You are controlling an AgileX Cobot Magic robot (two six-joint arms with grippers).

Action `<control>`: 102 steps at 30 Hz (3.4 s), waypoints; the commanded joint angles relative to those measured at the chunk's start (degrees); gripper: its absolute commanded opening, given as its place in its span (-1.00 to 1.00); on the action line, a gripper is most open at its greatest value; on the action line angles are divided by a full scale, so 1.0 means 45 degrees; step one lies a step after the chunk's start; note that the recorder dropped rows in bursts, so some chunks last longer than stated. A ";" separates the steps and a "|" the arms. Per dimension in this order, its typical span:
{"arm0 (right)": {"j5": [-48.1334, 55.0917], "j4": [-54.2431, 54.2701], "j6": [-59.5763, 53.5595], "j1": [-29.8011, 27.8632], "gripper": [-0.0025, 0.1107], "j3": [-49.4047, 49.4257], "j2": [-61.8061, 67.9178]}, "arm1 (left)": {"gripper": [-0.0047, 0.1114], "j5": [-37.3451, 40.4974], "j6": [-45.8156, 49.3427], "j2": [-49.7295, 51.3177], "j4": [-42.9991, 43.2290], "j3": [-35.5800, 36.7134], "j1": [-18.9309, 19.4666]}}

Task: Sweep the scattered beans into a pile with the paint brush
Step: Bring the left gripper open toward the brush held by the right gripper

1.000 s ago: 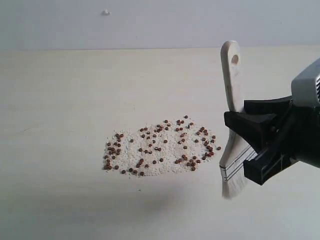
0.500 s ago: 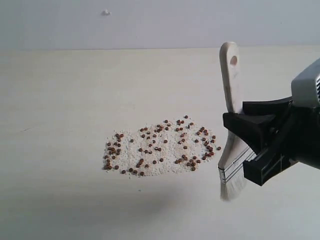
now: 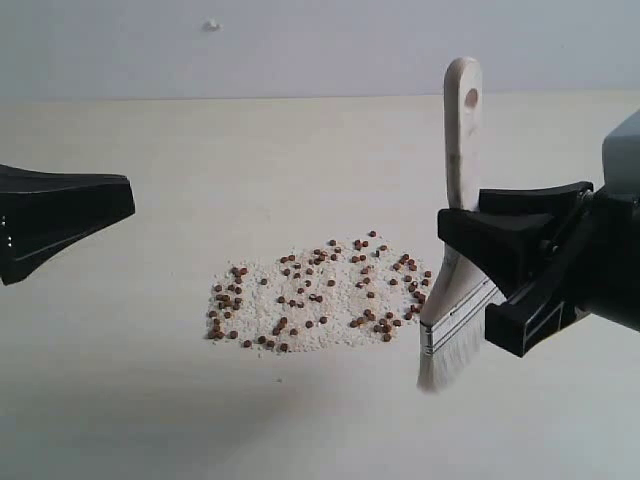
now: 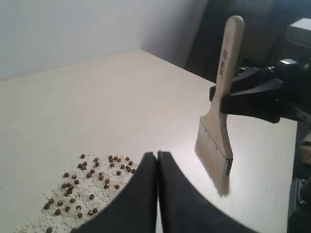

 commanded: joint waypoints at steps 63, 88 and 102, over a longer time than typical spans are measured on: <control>-0.4729 0.8416 -0.3776 0.0972 -0.96 -0.3358 0.6332 | 0.31 0.2004 1.1082 0.5304 -0.8414 -0.0842 -0.5394; -0.6912 1.1002 -0.5291 0.3714 -0.96 -0.3933 0.7791 | 0.31 0.0899 1.2423 0.6666 -0.8741 -0.1140 -0.5394; -0.6964 0.9941 -0.4527 0.3714 -0.96 -0.3933 0.7791 | 0.31 0.0797 1.2364 0.6869 -0.9115 -0.1596 -0.5394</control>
